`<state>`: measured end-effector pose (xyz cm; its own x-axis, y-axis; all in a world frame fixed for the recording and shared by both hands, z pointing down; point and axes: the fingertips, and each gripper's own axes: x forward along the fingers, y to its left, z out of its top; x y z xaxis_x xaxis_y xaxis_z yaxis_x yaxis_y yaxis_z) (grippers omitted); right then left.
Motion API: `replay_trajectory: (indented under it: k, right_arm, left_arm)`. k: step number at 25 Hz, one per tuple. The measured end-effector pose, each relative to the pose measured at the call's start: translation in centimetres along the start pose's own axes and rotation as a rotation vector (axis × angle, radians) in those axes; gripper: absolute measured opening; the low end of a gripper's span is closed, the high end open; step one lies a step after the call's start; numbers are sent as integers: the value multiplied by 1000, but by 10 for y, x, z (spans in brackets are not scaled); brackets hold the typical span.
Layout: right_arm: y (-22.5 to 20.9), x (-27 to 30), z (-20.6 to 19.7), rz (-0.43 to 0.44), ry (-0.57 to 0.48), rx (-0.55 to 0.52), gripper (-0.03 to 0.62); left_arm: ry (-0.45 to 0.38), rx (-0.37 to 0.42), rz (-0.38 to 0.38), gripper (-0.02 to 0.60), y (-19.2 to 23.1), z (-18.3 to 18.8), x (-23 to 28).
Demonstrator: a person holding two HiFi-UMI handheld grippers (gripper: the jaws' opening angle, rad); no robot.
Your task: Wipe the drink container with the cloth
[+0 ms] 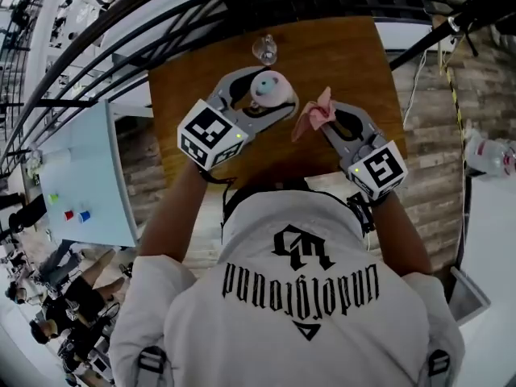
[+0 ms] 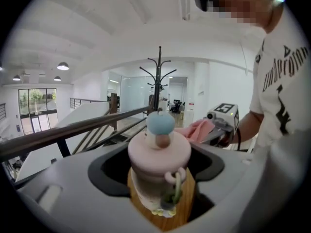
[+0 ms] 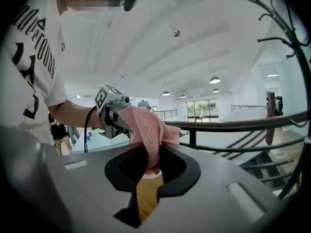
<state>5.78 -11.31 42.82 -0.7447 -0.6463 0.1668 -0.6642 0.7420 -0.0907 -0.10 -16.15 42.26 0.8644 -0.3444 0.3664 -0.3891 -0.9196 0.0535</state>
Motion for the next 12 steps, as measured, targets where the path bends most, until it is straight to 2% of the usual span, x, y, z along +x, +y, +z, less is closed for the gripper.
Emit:
replay_trajectory:
  k: [6, 9, 12]
  right_arm:
    - [11, 16, 88, 126, -88, -170, 43]
    - [24, 23, 120, 193, -103, -229, 43]
    - [28, 31, 130, 214, -148, -207, 43]
  left_arm:
    - [-17, 18, -57, 386, -6, 65, -34]
    - [-50, -3, -84, 387, -6, 93, -44]
    - [-70, -14, -75, 387, -1, 114, -54]
